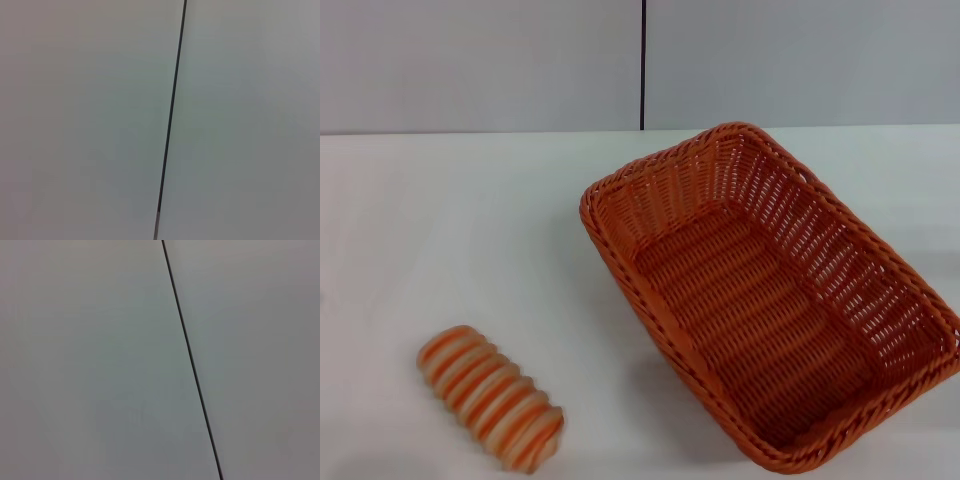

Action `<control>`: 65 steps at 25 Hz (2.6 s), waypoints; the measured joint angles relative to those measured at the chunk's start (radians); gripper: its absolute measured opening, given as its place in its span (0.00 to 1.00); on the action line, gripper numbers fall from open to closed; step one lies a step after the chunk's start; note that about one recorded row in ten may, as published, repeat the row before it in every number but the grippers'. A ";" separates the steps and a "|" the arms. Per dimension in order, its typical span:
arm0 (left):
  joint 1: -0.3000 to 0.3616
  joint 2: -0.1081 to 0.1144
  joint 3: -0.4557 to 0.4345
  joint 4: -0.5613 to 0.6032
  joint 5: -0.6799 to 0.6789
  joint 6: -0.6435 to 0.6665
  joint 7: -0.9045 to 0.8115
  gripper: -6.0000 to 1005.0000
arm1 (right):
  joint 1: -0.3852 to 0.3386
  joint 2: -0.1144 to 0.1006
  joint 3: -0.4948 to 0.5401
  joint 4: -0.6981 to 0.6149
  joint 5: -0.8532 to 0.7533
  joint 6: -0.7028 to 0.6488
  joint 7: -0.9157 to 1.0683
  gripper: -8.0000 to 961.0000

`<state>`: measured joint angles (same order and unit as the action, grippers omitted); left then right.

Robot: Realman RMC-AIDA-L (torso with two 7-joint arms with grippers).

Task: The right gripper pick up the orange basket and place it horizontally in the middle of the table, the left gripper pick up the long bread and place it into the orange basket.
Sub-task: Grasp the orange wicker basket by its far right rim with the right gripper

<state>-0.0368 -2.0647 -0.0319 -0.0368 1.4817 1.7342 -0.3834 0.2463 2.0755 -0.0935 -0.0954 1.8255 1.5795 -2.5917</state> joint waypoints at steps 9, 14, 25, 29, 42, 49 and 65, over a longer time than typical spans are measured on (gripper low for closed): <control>0.000 -0.002 0.000 0.000 0.000 -0.019 0.000 0.82 | 0.001 0.000 0.000 0.004 -0.002 -0.032 0.001 0.70; 0.000 -0.003 0.004 -0.002 0.002 -0.021 0.000 0.82 | -0.002 -0.001 -0.006 -0.009 -0.007 -0.032 0.002 0.70; -0.024 -0.002 0.004 -0.016 0.004 -0.047 0.000 0.81 | -0.009 0.001 -0.026 -0.419 -0.192 0.048 0.453 0.70; -0.033 -0.003 0.006 -0.019 0.006 -0.063 0.000 0.81 | -0.003 0.001 -0.044 -0.656 -0.284 0.057 0.752 0.70; -0.031 -0.003 0.009 -0.029 0.008 -0.099 0.000 0.81 | 0.117 -0.032 -0.354 -1.286 -0.800 0.057 1.584 0.69; -0.033 -0.003 0.009 -0.029 0.008 -0.139 0.000 0.80 | 0.276 -0.162 -0.490 -1.118 -0.883 0.197 1.819 0.69; -0.052 0.000 0.009 -0.022 0.009 -0.175 0.001 0.80 | 0.534 -0.217 -0.578 -0.716 -1.109 0.124 1.868 0.69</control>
<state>-0.0890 -2.0650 -0.0230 -0.0584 1.4910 1.5595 -0.3828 0.7804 1.8583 -0.6718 -0.8114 0.7169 1.7033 -0.7232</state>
